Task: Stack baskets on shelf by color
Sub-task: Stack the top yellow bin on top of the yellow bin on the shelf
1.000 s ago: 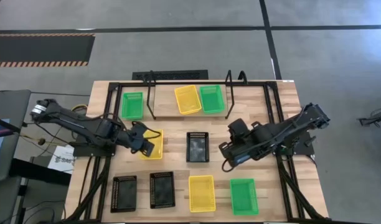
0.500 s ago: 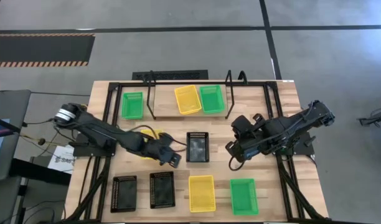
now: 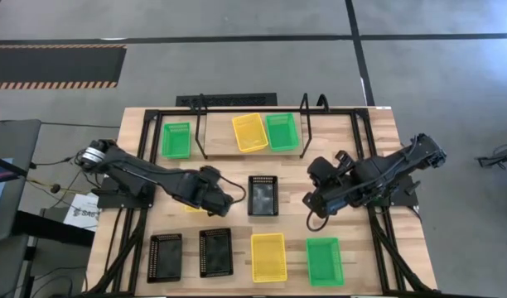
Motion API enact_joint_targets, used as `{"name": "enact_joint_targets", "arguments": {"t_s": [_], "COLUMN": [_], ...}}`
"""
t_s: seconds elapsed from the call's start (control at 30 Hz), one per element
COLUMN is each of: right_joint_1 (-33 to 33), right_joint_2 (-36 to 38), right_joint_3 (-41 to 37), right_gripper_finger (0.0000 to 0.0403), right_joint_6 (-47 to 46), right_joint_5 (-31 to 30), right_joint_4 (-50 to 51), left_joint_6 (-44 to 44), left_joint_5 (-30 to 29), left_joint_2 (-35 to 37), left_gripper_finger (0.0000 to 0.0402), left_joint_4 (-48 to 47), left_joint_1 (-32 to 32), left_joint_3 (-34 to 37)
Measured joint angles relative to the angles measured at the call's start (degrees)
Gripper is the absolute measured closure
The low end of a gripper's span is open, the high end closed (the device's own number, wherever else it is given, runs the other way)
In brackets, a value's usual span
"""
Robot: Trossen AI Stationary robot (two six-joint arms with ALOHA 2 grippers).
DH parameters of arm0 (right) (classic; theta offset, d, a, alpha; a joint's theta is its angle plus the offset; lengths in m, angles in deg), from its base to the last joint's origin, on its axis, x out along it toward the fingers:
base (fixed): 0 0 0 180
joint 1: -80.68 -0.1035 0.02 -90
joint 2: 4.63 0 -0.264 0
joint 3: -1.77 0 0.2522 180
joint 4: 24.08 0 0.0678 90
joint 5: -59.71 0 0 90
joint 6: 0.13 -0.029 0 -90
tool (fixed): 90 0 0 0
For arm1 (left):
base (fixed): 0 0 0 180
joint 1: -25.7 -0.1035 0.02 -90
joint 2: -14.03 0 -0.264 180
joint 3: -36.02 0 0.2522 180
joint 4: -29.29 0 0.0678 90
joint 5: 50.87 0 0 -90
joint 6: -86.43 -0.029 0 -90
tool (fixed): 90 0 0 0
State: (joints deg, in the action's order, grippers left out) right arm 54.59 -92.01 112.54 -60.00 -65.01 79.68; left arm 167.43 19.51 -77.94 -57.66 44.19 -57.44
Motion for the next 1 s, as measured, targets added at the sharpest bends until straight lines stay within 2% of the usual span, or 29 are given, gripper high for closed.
{"name": "enact_joint_targets", "arguments": {"t_s": [0.2, 0.4, 0.53, 0.67, 0.87, 1.0], "right_joint_1": [-0.97, -0.98, -0.76, -0.76, -0.76, -0.20], "right_joint_2": [0.09, 0.09, 0.09, 0.09, 0.09, 0.09], "right_joint_3": [0.00, 0.00, 0.00, 0.00, 0.00, 0.00], "right_gripper_finger": [0.0402, 0.0402, 0.0402, 0.0402, 0.0402, 0.0401], "right_joint_6": [0.02, 1.31, 1.90, 1.92, 1.90, 1.90], "right_joint_5": [-0.10, -0.16, -0.21, -0.35, -0.35, -0.35], "right_joint_4": [0.01, 0.00, -0.02, -0.05, -0.30, -0.41], "left_joint_6": [6.46, 9.69, 10.25, 11.51, 21.21, 23.96], "left_joint_5": [6.02, 7.87, 7.94, 7.75, 8.03, 8.75], "left_joint_2": [0.15, 0.20, 1.30, 5.86, 15.37, 19.91], "left_gripper_finger": [0.0401, 0.0401, 0.0401, 0.0401, 0.0401, 0.0401], "left_joint_4": [-10.49, -9.97, -6.92, -1.16, 4.70, 8.78], "left_joint_1": [2.20, 4.45, 4.65, 4.60, 4.00, 3.02], "left_joint_3": [0.21, 3.57, 6.87, 12.35, 23.66, 29.40]}}
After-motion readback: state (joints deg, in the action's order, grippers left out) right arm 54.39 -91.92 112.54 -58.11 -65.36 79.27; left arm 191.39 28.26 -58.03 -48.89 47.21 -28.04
